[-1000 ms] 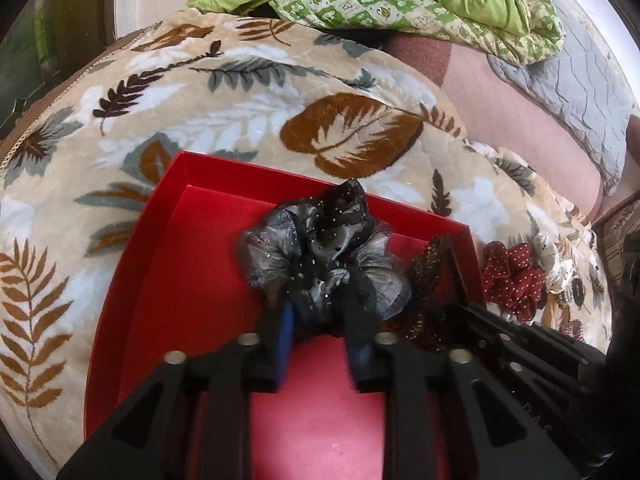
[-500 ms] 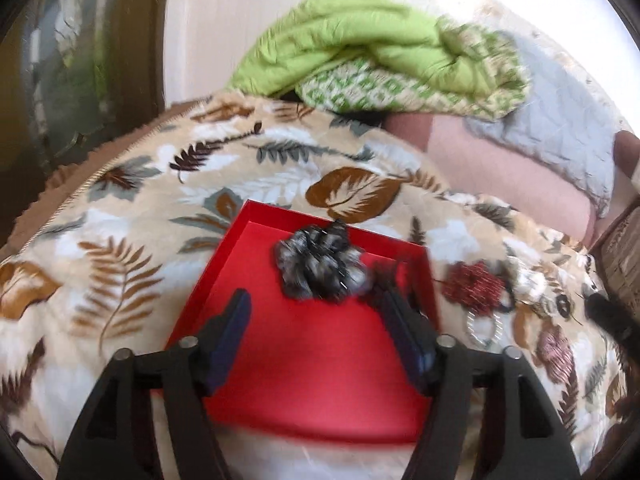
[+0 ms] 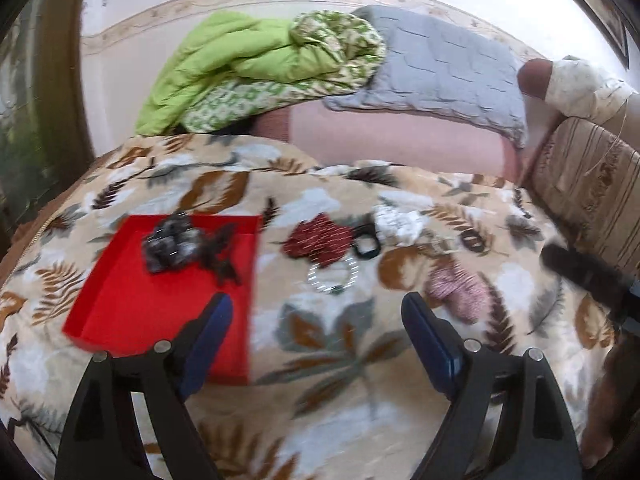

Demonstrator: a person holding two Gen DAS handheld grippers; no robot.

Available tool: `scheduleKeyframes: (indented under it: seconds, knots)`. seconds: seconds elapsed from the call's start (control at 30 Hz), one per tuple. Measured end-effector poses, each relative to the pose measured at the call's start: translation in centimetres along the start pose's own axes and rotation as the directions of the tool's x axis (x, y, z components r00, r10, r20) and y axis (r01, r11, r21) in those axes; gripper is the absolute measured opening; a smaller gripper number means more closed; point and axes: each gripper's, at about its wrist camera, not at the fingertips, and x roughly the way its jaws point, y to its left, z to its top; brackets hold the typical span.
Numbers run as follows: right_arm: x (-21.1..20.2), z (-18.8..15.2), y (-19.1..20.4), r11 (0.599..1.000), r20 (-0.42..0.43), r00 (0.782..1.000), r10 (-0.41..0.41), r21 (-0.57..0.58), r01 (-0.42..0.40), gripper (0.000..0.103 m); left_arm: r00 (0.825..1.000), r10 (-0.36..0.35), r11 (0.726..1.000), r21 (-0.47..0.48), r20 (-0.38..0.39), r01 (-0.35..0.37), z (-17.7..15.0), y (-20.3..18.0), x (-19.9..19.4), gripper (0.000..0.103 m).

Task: Organize jewelry
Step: 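Open both tools and withdraw from the red tray, then grasp the pink plaid scrunchie with the right tool while the left tool grasps the red polka-dot scrunchie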

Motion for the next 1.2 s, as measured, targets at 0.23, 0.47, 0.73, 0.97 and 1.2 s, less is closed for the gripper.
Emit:
scheduleKeyframes:
  seconds: [0.23,0.47,0.73,0.97,1.2]
  knots:
    - [3.8,-0.7,-2.4,0.994,-0.11,0.992,-0.068,0.074,0.076,0.085,0.995,-0.059,0.998,0.004,-0.077,0.06,1.4,-1.0,4.2,0.085]
    - [10.2,-2.1,-3.2,0.991,-0.16,0.98,-0.119,0.048,0.128,0.08,0.983,-0.037,0.992,-0.128,-0.179,0.014,-0.3,3.6,7.5,0.085]
    - [14.3,-3.9,-5.1,0.982,-0.229,0.961,-0.152,0.071,0.173,0.08,0.989,-0.006,0.994,-0.11,-0.146,-0.011,0.0,4.1,7.6,0.082]
    - [16.3,-4.9,-4.4,0.969,-0.291,0.928,-0.232,0.01,0.246,0.026,0.987,-0.004,0.996,-0.084,-0.158,-0.01,-0.6,3.4,8.0,0.078]
    - [12.8,-3.8,-4.7,0.962,-0.263,0.937,-0.228,0.085,0.258,0.011,0.988,-0.004,0.997,-0.079,-0.152,-0.008,-0.4,3.5,8.0,0.076]
